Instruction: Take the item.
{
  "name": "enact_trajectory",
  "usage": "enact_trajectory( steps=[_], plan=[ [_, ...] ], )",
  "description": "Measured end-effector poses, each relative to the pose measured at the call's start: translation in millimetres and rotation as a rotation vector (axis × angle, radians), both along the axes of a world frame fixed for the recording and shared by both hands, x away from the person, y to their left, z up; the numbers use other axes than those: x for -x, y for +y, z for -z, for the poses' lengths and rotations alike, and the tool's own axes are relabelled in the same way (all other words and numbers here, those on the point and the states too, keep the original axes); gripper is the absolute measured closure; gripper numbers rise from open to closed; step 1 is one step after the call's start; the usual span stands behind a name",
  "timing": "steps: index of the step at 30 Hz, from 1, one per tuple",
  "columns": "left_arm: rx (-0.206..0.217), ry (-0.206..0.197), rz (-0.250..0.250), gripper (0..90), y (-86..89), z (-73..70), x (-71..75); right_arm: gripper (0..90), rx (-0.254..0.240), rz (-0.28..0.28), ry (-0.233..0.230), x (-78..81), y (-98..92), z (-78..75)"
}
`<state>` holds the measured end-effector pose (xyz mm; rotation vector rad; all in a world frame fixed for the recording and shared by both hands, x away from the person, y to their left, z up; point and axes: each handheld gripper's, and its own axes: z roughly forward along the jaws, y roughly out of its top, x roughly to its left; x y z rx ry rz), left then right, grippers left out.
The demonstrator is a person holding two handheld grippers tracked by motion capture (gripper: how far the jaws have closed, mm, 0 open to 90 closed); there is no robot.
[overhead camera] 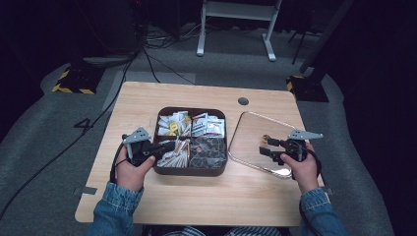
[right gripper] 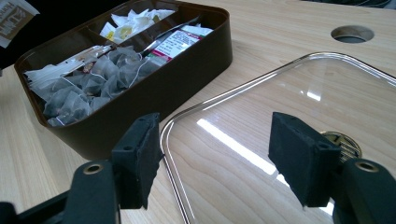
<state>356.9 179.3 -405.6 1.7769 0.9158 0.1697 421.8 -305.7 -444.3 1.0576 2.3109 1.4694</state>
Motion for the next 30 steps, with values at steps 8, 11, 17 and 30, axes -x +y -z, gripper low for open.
enact_trajectory(
  steps=[8, 11, 17, 30],
  plan=[
    [-0.051, 0.002, 0.101, 89.9, -27.0, -4.5, 6.8, 35.3, -0.015, 0.019, -0.006, 4.2, -7.8, -2.7],
    [-0.071, 0.001, 0.130, 89.8, -34.9, -5.1, 11.1, 35.3, -0.008, 0.014, -0.009, 3.6, -7.5, -2.3],
    [-0.094, -0.002, 0.187, 89.9, -48.3, -2.4, 19.4, 35.3, -0.008, 0.004, -0.011, 1.8, -3.2, -3.1],
    [-0.116, -0.003, 0.287, 89.8, -73.2, 4.5, 29.7, 35.3, -0.006, -0.012, -0.010, 1.5, 1.5, -2.3]
  ],
)
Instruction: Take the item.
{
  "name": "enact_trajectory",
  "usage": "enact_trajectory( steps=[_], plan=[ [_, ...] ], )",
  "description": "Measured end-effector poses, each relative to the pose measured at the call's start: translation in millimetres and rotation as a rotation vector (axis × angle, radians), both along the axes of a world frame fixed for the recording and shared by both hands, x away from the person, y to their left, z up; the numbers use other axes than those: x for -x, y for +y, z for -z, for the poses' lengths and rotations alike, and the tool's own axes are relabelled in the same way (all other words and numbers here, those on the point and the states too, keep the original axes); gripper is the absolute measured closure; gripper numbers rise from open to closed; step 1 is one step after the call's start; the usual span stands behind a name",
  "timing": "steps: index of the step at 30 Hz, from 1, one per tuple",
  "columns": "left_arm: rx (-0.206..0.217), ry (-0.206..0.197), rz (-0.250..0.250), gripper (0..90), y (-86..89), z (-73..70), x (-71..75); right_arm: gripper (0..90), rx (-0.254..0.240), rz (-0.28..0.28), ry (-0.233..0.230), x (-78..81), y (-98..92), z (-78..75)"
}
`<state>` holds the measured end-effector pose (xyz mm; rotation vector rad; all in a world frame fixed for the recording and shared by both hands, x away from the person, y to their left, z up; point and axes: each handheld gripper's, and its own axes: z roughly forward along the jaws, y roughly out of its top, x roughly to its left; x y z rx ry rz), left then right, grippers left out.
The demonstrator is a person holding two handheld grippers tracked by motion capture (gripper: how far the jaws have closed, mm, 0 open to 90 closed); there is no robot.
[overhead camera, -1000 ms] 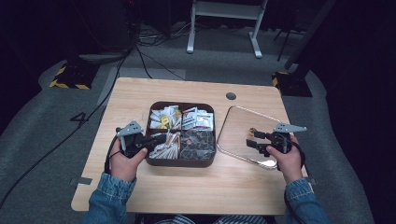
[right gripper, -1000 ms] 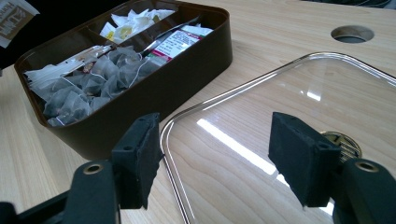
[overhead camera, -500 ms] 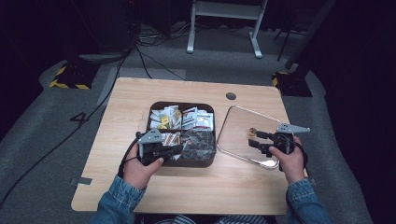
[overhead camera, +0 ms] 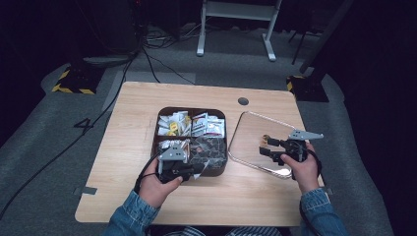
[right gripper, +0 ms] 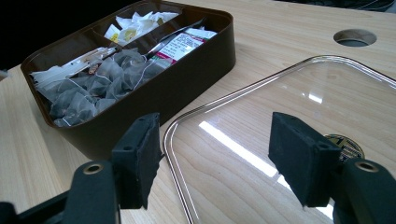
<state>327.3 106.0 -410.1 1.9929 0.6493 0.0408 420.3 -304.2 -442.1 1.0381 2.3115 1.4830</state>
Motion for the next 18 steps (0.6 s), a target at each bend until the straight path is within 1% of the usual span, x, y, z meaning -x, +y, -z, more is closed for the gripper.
enact_trajectory(
  steps=[3, 9, 11, 18],
  plan=[
    [-0.011, -0.003, 0.023, 89.8, -5.9, 2.4, 0.9, 35.2, -0.001, 0.001, 0.002, 0.1, -0.5, 0.4],
    [-0.038, 0.011, 0.074, 89.8, -22.5, 11.3, 3.3, 35.1, -0.007, 0.003, 0.007, 0.1, -0.6, 1.4],
    [-0.044, 0.013, 0.084, 89.9, -26.7, 13.2, 4.3, 35.1, -0.013, 0.003, 0.013, 0.4, -0.3, 1.5],
    [-0.066, 0.017, 0.123, 89.9, -41.1, 21.1, 6.7, 35.0, -0.006, 0.002, 0.012, 0.1, -0.7, 2.5]
  ],
)
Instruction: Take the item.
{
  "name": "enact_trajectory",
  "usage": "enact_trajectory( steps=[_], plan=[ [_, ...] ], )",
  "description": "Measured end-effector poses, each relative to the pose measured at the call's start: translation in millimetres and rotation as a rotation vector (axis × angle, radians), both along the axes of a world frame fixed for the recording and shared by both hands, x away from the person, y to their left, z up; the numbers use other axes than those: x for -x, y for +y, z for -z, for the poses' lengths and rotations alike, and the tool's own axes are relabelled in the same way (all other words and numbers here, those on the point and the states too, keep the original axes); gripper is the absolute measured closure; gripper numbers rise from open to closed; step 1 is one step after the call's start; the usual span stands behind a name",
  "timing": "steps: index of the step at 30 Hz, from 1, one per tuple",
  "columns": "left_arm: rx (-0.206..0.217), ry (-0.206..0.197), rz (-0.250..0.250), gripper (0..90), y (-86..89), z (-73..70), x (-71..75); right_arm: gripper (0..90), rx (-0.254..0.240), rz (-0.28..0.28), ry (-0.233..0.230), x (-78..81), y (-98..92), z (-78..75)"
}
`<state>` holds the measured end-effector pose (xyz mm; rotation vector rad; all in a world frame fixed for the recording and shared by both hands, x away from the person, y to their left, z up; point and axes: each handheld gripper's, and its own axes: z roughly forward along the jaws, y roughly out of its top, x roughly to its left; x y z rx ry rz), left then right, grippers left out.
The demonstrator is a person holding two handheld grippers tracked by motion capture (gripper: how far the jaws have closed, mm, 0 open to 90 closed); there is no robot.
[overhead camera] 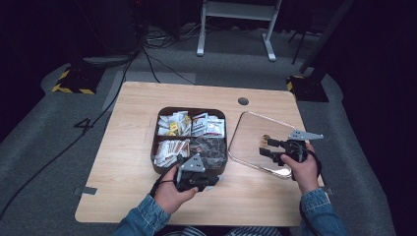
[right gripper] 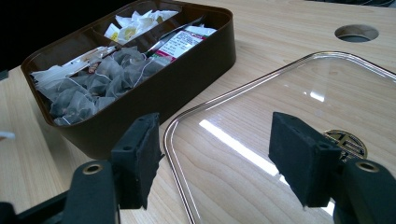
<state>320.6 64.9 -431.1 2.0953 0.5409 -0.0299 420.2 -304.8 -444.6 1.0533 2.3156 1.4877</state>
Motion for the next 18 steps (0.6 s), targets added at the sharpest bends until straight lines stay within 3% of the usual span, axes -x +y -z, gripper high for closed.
enact_trajectory(
  steps=[18],
  plan=[
    [-0.069, 0.049, 0.051, 89.8, -20.2, 28.9, 0.9, 34.9, -0.001, -0.003, 0.005, 0.0, -0.3, 0.8]
  ],
)
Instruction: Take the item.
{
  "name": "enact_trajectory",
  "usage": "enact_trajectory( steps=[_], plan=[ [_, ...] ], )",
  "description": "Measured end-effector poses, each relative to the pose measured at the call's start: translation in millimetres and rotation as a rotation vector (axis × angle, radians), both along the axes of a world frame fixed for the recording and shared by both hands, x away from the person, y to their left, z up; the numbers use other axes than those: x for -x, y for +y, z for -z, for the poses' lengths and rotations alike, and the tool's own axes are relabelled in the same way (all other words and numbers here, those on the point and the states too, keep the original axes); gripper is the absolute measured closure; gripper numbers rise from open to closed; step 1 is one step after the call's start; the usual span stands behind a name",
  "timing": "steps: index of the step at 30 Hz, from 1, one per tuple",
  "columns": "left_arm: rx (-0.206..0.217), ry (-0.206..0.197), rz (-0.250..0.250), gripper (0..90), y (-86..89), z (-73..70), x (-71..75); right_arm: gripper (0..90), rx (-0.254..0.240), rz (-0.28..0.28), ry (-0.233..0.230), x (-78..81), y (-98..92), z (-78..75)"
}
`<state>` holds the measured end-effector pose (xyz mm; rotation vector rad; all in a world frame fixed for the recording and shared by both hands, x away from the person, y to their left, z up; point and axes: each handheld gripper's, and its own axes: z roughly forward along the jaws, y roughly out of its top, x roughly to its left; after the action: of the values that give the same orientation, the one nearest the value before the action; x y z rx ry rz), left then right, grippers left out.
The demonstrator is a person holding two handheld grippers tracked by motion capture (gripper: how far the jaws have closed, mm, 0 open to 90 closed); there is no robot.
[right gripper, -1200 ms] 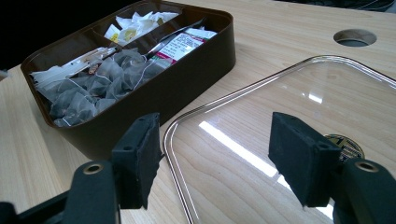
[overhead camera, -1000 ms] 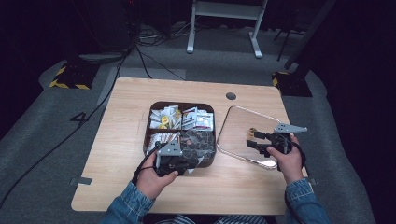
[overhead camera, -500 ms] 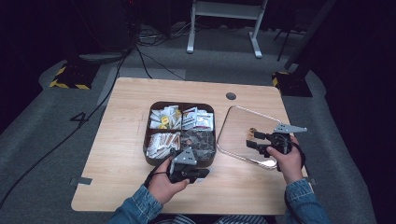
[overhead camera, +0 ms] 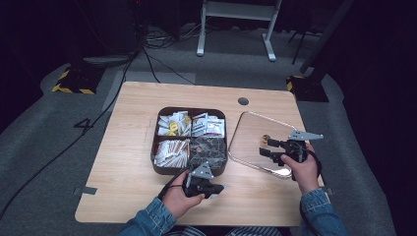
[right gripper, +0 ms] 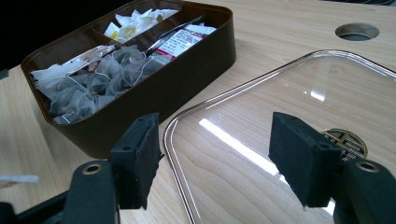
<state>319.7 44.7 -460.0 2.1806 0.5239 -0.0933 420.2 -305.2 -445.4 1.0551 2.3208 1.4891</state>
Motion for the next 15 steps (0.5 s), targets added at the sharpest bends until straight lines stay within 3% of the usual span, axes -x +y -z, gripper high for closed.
enact_trajectory(
  steps=[15],
  plan=[
    [-0.023, 0.039, 0.028, 89.8, -12.3, 16.0, 0.9, 34.8, 0.008, -0.004, 0.004, -0.4, 1.4, 2.0]
  ],
)
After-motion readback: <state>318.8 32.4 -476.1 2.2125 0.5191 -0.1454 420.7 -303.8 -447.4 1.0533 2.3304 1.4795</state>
